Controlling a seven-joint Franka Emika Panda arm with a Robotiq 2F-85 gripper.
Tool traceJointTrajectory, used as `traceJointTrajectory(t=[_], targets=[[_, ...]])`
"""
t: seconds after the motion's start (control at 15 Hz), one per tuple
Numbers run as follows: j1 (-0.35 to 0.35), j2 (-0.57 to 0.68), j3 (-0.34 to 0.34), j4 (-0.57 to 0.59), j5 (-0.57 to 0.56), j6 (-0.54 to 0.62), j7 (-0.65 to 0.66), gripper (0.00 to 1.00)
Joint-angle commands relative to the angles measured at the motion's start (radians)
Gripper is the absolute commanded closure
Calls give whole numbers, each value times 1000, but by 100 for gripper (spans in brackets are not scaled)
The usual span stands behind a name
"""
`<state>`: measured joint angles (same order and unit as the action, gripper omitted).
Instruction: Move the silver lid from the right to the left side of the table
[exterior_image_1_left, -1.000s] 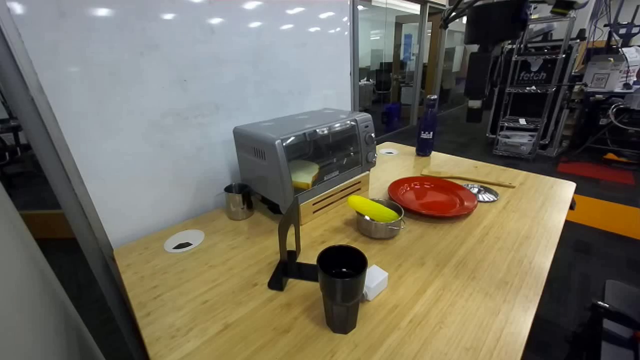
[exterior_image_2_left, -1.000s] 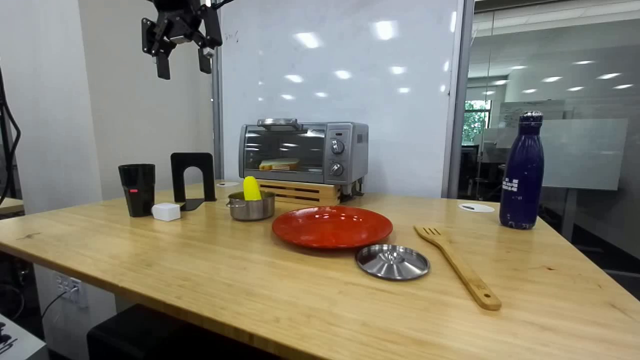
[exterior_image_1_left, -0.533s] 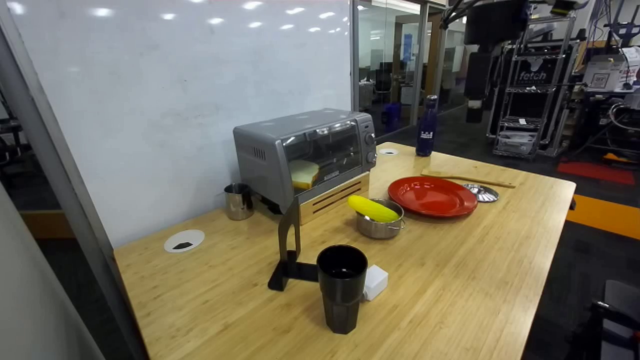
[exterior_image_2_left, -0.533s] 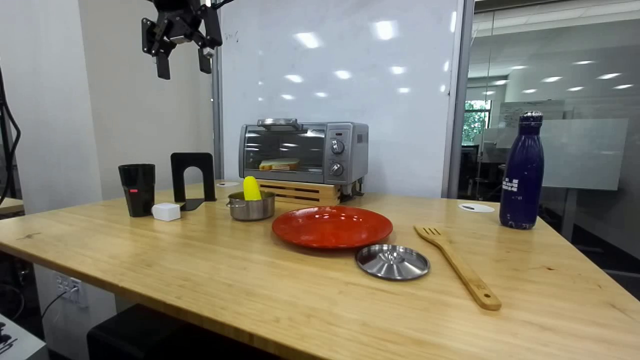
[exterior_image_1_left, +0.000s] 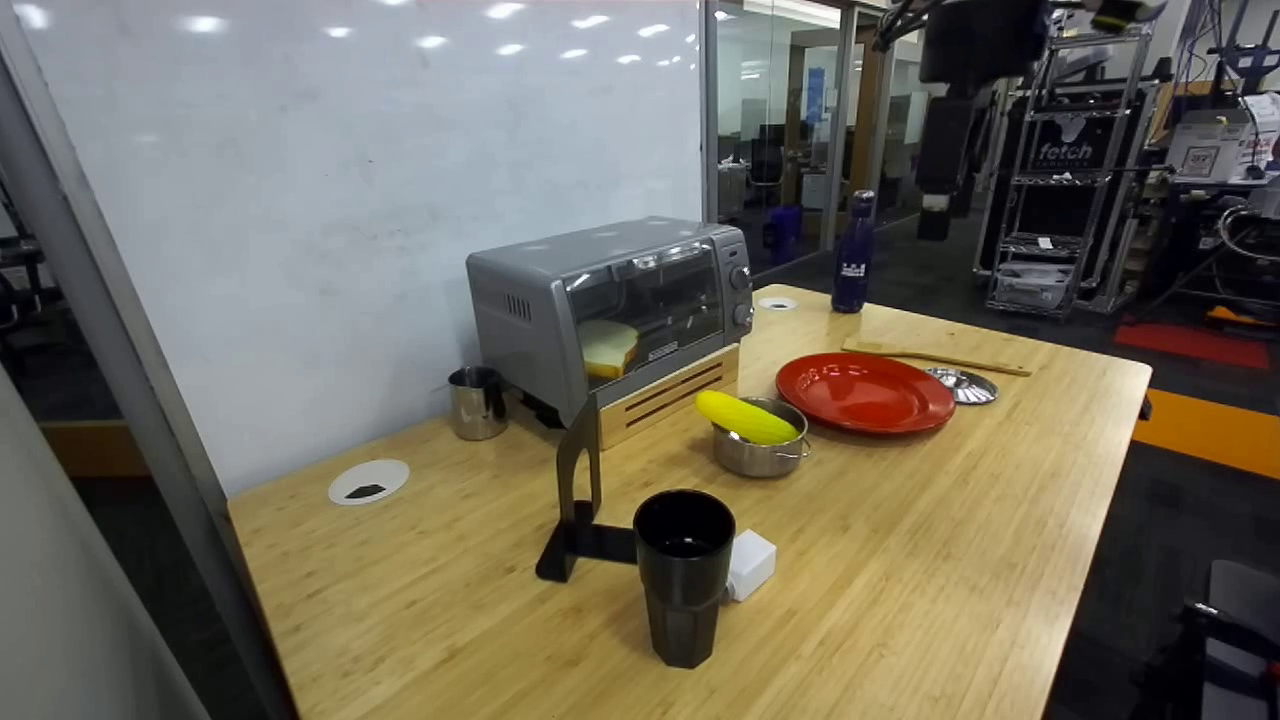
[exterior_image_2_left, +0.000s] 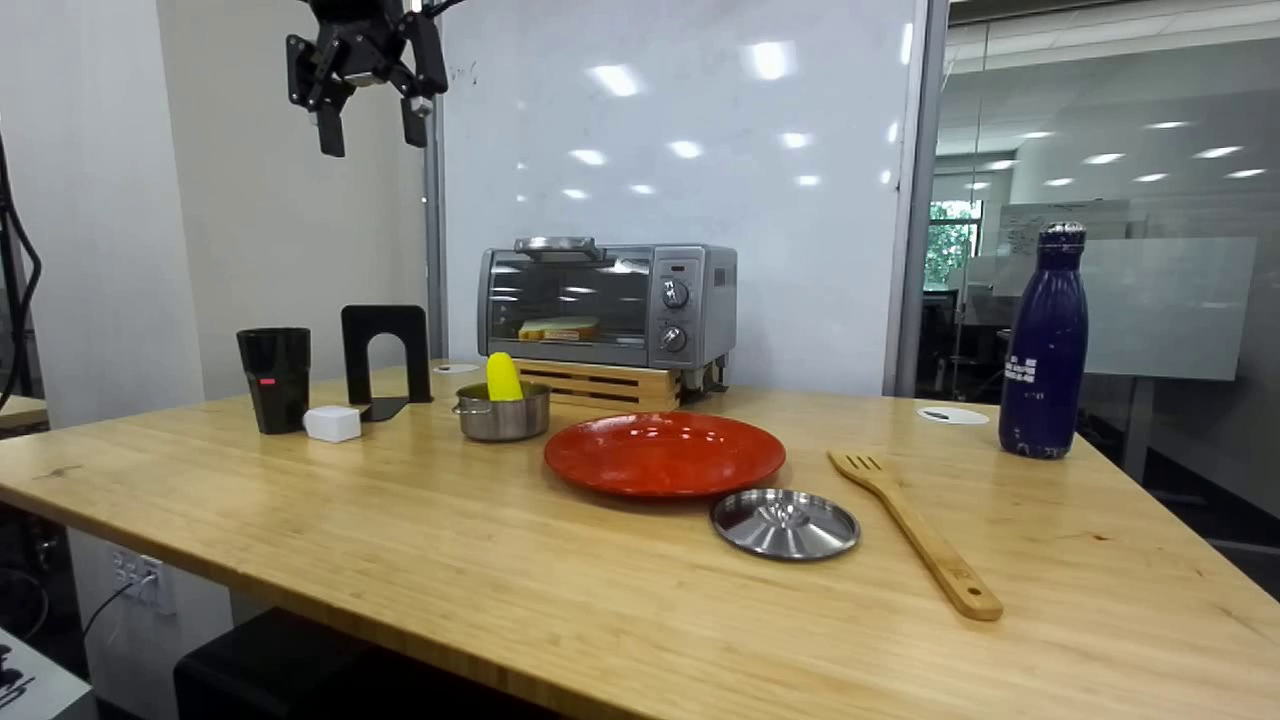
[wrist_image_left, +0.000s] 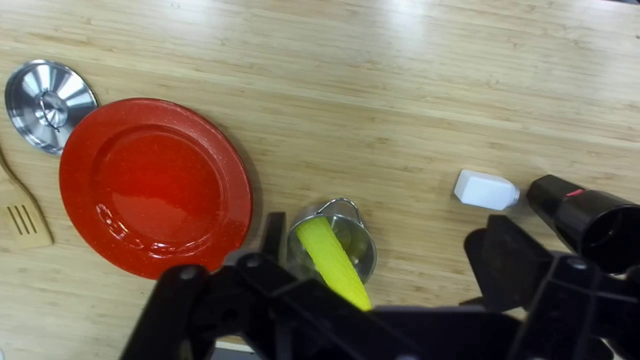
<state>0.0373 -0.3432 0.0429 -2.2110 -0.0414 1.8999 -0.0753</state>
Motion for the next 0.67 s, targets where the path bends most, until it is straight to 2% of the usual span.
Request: traceJointTrajectory(t=[0.0,0.07,0.13,0.27,0.33,0.47,0.6], targets=[[12,-5,-12,-11,33,47,-19,0],[41,-158,-9,-31,34,-159,-121,0],[46,-171,-14,-31,35,-200,-159,0],[65,-244,-15,-13,32,-369,-247,0],[53,-152,-10,3,18,-267,-166,0],[62,-213,-10,1,17,-298,-167,0],[61,-198,-10,0,17,-290,-167,0]])
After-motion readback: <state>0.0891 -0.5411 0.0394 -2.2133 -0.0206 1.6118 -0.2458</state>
